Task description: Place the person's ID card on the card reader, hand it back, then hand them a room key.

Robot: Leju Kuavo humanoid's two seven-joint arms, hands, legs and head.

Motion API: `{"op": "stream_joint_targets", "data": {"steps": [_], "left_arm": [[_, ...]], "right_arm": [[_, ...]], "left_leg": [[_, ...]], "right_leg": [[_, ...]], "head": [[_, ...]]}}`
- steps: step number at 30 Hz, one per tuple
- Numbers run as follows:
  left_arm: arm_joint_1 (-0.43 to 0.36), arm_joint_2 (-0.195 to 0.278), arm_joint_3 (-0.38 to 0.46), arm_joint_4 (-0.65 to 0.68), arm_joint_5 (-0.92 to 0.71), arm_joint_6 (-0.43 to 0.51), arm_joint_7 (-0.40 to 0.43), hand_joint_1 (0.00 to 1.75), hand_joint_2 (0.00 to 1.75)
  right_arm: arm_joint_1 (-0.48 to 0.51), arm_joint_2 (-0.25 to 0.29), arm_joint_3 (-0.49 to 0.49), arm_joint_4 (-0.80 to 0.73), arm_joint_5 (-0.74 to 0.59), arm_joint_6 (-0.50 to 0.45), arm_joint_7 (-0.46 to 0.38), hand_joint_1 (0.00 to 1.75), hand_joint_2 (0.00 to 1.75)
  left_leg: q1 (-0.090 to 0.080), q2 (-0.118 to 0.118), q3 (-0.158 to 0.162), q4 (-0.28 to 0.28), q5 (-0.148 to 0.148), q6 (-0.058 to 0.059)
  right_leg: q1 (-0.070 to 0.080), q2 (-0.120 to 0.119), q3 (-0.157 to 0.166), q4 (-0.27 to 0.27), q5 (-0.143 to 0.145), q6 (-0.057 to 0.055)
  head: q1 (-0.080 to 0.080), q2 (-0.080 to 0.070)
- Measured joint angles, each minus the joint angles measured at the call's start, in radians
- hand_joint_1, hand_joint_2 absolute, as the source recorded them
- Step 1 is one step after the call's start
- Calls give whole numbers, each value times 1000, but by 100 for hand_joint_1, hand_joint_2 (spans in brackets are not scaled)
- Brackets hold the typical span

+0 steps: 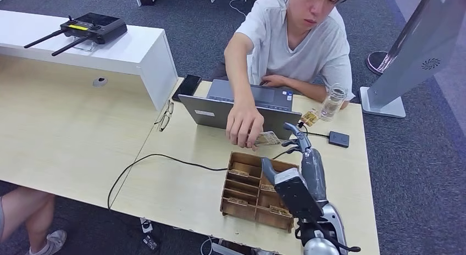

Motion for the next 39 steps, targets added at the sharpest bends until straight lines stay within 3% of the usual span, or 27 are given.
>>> {"op": "stream_joint_targets", "data": {"steps": [2, 15, 24, 31, 39], "left_arm": [[0, 0, 0, 0, 1, 0, -1, 0, 0], [0, 0, -1, 0, 0, 0, -2, 0, 0], [0, 2, -13, 0, -16, 2, 6, 0, 0], [0, 8, -33, 1, -34, -2, 20, 0, 0], [-2, 10, -59, 6, -57, -7, 41, 0, 0]], "right_arm": [[0, -1, 6, -2, 7, -1, -3, 0, 175], [8, -18, 44, -20, 105, -24, -14, 0, 175], [-6, -117, 142, -27, 283, -25, 47, 0, 175], [-66, -198, 233, -7, 307, 31, 67, 0, 175], [-114, -239, 303, 32, 327, 49, 84, 0, 175]], "left_leg": [[0, 0, 0, 0, 0, 0], [0, 0, 0, 0, 0, 0], [0, 0, 0, 0, 0, 0], [0, 0, 0, 0, 0, 0], [0, 0, 0, 0, 0, 0]], "right_leg": [[0, 0, 0, 0, 0, 0], [0, 0, 0, 0, 0, 0], [0, 0, 0, 0, 0, 0], [0, 0, 0, 0, 0, 0], [0, 0, 0, 0, 0, 0]], "head": [[0, 0], [0, 0], [0, 0], [0, 0], [0, 0]]}}
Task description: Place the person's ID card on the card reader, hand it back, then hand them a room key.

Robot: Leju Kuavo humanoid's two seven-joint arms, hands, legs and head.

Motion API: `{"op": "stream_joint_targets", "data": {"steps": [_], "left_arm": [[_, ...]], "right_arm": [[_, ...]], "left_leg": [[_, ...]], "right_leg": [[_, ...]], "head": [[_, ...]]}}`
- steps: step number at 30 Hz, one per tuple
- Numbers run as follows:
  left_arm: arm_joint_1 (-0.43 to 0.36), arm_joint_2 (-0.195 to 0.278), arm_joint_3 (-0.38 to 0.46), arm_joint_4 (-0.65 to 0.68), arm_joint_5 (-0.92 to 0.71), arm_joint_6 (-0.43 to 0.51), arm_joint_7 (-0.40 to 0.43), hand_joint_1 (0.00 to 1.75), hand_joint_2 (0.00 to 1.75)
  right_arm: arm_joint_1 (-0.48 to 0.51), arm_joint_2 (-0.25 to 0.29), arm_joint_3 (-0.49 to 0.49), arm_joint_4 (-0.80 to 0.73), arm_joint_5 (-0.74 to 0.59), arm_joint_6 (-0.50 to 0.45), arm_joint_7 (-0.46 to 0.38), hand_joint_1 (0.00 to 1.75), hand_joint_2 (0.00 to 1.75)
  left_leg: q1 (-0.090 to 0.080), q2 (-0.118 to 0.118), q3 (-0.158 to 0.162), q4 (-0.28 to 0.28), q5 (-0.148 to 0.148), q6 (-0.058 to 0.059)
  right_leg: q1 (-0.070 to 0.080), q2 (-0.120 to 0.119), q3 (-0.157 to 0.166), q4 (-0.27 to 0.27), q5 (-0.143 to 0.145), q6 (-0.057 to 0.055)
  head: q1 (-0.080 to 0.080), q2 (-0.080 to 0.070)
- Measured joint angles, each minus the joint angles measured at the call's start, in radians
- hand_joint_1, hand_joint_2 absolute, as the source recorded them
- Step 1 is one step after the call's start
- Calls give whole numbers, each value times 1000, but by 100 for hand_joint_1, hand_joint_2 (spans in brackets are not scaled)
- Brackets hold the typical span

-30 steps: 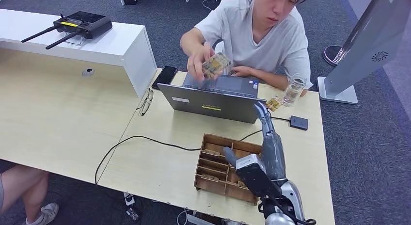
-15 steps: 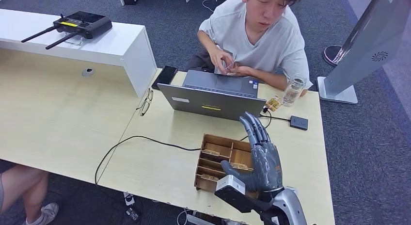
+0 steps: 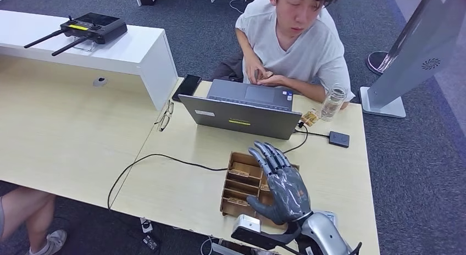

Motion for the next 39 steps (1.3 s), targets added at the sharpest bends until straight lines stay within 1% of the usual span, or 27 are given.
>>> {"op": "stream_joint_targets", "data": {"steps": [11, 22, 24, 25, 28, 31, 33, 35, 39], "left_arm": [[-7, 5, -33, 4, -24, -9, 29, 0, 0], [-10, 6, -67, 10, -58, 3, 85, 0, 0], [-10, 7, -71, 10, -73, 48, 73, 0, 0], [-9, 6, -77, 10, -91, 97, 54, 0, 0], [-7, 6, -110, 10, -156, 284, -24, 0, 0], [-6, 5, -142, 10, -203, 413, -76, 0, 0], [-6, 4, -162, 10, -225, 468, -93, 0, 0], [-6, 4, -178, 10, -240, 503, -105, 0, 0], [-2, 4, -200, 10, -284, 541, -110, 0, 0]], "right_arm": [[-40, -11, 51, 49, 25, 1, 23, 2, 175], [-69, -13, 85, 84, 0, 3, 22, 1, 175], [-74, -13, 92, 88, -5, 3, 22, 0, 175], [-75, -13, 94, 89, -8, 2, 23, 0, 175], [-76, -17, 100, 90, -13, -3, 30, 0, 175], [-75, -26, 105, 90, -18, -9, 37, 0, 175], [-75, -31, 107, 89, -26, -13, 38, 1, 175], [-76, -35, 110, 89, -35, -15, 38, 0, 175], [-81, -41, 116, 89, -52, -15, 38, 0, 175]], "left_leg": [[0, 0, 0, 0, 0, 0], [0, 0, 0, 0, 0, 0], [0, 0, 0, 0, 0, 0], [0, 0, 0, 0, 0, 0], [0, 0, 0, 0, 0, 0], [0, 0, 0, 0, 0, 0], [0, 0, 0, 0, 0, 0], [0, 0, 0, 0, 0, 0], [0, 0, 0, 0, 0, 0]], "right_leg": [[0, 0, 0, 0, 0, 0], [0, 0, 0, 0, 0, 0], [0, 0, 0, 0, 0, 0], [0, 0, 0, 0, 0, 0], [0, 0, 0, 0, 0, 0], [0, 0, 0, 0, 0, 0], [0, 0, 0, 0, 0, 0], [0, 0, 0, 0, 0, 0], [0, 0, 0, 0, 0, 0]], "head": [[0, 0], [0, 0], [0, 0], [0, 0], [0, 0], [0, 0], [0, 0], [0, 0], [0, 0]]}}
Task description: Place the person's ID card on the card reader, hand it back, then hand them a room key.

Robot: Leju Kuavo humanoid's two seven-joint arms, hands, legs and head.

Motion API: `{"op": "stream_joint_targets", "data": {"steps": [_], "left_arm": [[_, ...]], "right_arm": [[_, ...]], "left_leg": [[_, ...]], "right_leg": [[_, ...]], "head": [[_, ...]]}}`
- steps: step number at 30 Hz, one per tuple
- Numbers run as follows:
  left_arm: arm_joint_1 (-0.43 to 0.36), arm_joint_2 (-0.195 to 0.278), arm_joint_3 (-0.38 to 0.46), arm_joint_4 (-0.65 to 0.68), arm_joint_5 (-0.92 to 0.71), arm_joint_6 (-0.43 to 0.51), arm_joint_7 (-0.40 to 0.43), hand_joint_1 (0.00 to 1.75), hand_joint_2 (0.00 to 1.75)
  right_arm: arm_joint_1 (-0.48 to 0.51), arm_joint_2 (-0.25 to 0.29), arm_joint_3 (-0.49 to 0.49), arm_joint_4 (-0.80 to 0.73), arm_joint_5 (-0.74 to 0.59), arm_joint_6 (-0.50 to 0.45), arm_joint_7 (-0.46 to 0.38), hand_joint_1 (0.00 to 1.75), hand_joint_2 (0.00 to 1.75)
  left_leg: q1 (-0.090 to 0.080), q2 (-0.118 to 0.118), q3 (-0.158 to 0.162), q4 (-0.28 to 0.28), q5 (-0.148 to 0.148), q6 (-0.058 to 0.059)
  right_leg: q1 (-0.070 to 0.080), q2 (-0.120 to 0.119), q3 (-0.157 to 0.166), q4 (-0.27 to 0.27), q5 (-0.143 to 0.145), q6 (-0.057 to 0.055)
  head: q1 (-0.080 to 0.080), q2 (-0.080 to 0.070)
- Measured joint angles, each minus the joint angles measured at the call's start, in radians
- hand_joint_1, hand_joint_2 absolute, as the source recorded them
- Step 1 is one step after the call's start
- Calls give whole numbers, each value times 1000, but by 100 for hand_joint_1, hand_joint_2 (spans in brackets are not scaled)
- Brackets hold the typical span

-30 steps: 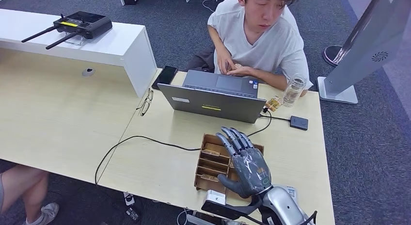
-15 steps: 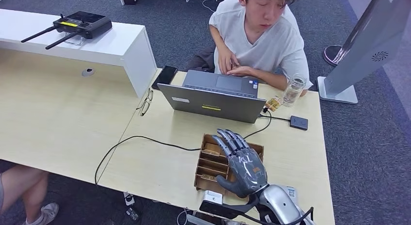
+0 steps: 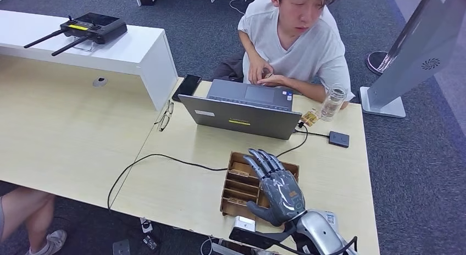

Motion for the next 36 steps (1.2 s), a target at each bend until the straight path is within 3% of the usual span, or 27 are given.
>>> {"op": "stream_joint_targets", "data": {"steps": [6, 9, 15, 19, 24, 32, 36], "left_arm": [[12, -2, -6, -4, -54, 3, 1, 0, 0], [20, -18, 23, -44, -231, 4, -5, 0, 0], [4, -87, 286, -194, -758, 4, -115, 0, 0], [-12, -114, 451, -292, -901, 5, -206, 0, 0], [-20, -129, 553, -377, -957, 5, -243, 0, 0], [-15, -134, 577, -446, -960, 5, -238, 0, 0], [34, -133, 446, -493, -892, 5, -95, 0, 0]], "right_arm": [[-8, -7, 11, 0, -9, -1, 0, 0, 175], [-9, -12, 15, 0, -17, -4, 3, 0, 175], [-12, -31, 26, -2, -37, -12, 9, 0, 175], [-16, -45, 34, -3, -54, -17, 11, 0, 175], [-20, -62, 44, -6, -65, -18, 12, 0, 175], [-21, -88, 57, -20, -68, -20, 16, 0, 175], [-14, -135, 58, -20, -78, -43, -35, 0, 175]], "left_leg": [[0, 0, 0, 0, 0, 0], [0, 0, 0, 0, 0, 0], [0, 1, 0, 0, 0, 0], [0, 1, 0, 0, 0, 0], [0, 1, 0, 0, 0, 0], [0, 0, 0, 0, 0, 0], [0, -1, 0, 0, 0, 0]], "right_leg": [[0, 0, 0, 0, 0, 0], [0, 0, 0, 0, 0, 0], [0, 1, 0, 0, 0, 0], [0, 1, 0, 0, 0, 0], [0, 1, 0, 0, 0, 0], [0, 0, 0, 0, 0, 0], [0, -1, 0, 0, 0, 0]], "head": [[0, 0], [0, 0], [0, 0], [0, 0], [0, 0], [0, 0], [0, 0]]}}
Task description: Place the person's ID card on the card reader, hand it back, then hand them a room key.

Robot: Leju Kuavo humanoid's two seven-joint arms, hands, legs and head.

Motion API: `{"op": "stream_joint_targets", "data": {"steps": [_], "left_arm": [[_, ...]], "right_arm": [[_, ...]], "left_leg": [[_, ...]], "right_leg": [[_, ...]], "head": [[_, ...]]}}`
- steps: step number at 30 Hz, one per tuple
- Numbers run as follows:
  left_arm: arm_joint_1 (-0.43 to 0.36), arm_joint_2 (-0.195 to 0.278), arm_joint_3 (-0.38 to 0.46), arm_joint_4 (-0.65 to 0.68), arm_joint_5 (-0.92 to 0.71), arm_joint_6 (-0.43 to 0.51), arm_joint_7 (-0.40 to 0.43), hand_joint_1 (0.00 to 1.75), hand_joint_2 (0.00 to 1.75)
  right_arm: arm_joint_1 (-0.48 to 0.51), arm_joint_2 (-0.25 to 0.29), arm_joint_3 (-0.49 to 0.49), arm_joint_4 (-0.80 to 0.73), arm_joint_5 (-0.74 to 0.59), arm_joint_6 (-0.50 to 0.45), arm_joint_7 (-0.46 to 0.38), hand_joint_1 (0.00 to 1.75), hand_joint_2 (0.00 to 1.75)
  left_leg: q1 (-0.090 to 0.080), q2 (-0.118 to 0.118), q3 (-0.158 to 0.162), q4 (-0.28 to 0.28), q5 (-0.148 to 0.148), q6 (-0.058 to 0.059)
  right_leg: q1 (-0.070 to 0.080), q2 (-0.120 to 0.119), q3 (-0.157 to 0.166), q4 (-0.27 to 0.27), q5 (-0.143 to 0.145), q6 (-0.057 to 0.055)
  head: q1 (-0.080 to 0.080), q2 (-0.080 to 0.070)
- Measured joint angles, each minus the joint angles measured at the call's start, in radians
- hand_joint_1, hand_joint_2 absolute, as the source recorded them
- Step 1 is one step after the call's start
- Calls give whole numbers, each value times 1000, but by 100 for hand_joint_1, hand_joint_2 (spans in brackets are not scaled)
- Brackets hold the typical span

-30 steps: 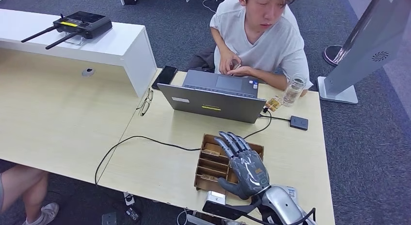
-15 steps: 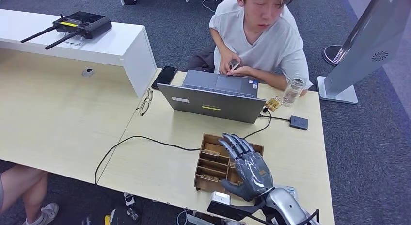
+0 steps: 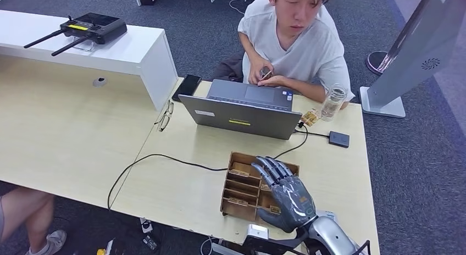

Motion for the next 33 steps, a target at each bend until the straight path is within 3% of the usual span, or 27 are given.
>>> {"op": "stream_joint_targets", "data": {"steps": [2, 4, 7, 13, 17, 22, 27, 33], "left_arm": [[13, 3, -65, -18, 63, 0, 9, 0, 0], [14, 5, -79, -24, 88, 0, -53, 0, 0], [4, 2, -35, -24, 63, 0, -130, 0, 0], [-20, -6, 83, -11, 55, 0, -179, 0, 0], [-29, -7, 124, 51, 175, 0, -175, 0, 0], [-57, 28, 154, 248, 362, -18, -144, 0, 0], [-73, 66, 167, 381, 417, -113, -78, 0, 0], [-81, 90, 170, 453, 422, -158, -47, 0, 0]], "right_arm": [[8, -21, -2, 3, 1, -11, -18, 0, 175], [14, -26, -4, -1, 18, -5, 1, 0, 175], [20, -18, -3, -18, 49, 22, 51, 1, 175], [21, 2, -3, -36, 59, 39, 74, 2, 175], [27, 15, -3, -40, 78, 43, 77, 2, 175], [41, 36, -14, -40, 107, 54, 83, 2, 175], [41, 60, -23, -38, 119, 70, 75, 2, 175], [41, 78, -29, -31, 119, 77, 71, 3, 175]], "left_leg": [[0, -2, -1, 0, 0, 0], [0, -2, -1, 0, 0, 0], [0, 1, 0, 0, 0, 0], [0, 1, 0, 0, 0, 0], [0, 1, 0, 0, 0, 0], [-1, 0, 0, 0, 0, 0], [0, 0, 0, 0, 0, 0], [0, 0, 0, 0, 0, 0]], "right_leg": [[0, -2, 0, 0, 0, 0], [0, -2, 0, 0, 0, 0], [0, 1, 0, 0, 0, 0], [0, 1, -1, 0, 0, 0], [0, 1, -1, 0, 0, 0], [0, 0, 0, 0, 0, 0], [0, 0, 0, 0, 0, 0], [0, 0, 0, 0, 0, 0]], "head": [[0, 0], [0, 0], [0, 0], [0, 0], [0, 0], [0, 0], [0, 0], [0, 0]]}}
